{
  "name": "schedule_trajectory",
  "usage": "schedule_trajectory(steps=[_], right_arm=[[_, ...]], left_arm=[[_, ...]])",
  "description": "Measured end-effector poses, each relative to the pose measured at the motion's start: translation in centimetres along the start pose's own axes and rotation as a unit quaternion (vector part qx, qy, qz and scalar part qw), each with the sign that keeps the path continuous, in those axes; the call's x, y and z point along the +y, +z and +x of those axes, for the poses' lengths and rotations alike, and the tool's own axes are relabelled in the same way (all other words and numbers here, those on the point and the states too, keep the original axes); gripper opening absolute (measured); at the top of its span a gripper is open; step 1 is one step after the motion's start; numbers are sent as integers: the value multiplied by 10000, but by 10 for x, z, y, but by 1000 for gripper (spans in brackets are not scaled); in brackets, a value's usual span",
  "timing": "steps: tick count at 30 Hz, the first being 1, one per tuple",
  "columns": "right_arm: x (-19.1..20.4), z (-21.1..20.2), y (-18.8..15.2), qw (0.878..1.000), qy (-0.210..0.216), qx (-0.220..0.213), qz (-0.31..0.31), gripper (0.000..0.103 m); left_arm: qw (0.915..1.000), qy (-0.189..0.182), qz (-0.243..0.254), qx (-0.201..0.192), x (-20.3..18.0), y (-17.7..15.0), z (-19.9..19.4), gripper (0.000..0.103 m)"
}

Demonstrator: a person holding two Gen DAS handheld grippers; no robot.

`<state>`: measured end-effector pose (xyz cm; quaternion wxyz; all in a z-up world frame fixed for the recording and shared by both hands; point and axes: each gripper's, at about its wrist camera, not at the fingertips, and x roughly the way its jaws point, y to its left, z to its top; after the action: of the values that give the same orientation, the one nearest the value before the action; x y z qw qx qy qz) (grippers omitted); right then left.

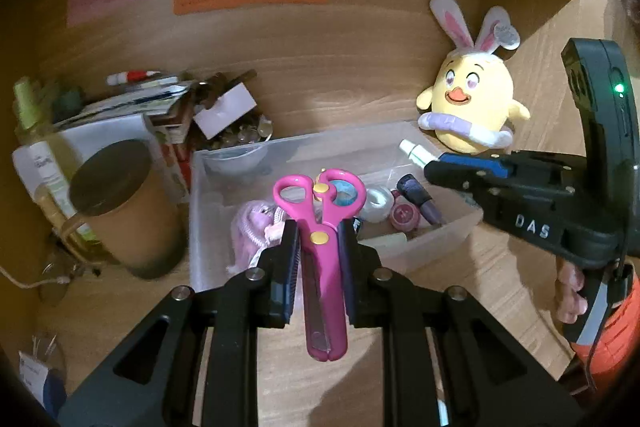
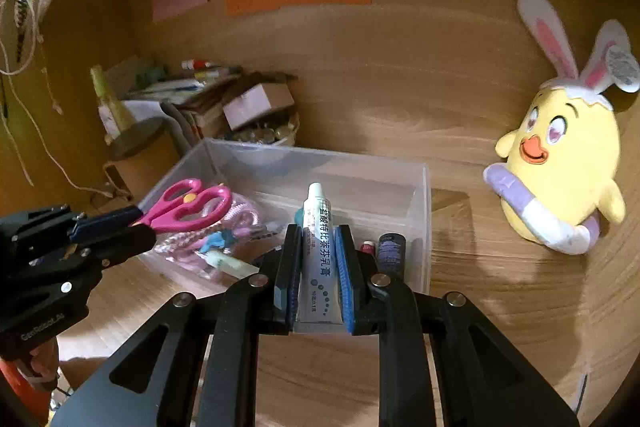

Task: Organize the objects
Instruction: 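Carry the scissors and ointment tube into the clear box and release both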

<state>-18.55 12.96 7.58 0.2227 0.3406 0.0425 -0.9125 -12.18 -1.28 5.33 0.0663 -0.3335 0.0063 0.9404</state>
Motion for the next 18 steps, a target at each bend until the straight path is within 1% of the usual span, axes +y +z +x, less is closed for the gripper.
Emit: schedule_trajectory(steps=[5,8,13,15,18], right_arm=[[-1,24,0,9995,-1,316,-64,15],[2,33,-1,9990,-24,422,-153,15],[5,46,-4,9984,-70,521,-214,15],[6,49,-5,9981,-73,566,-232,15],[7,48,-6,9978,-159,567,-298,15]], left_arm=[[9997,42,146,203,-4,7,26,19],[9993,37,186,313,-6,9,39,19],[9985,-166,280,435,-9,10,54,19],[9982,-192,299,480,-9,9,58,19],[9983,-131,339,448,-9,8,58,19]])
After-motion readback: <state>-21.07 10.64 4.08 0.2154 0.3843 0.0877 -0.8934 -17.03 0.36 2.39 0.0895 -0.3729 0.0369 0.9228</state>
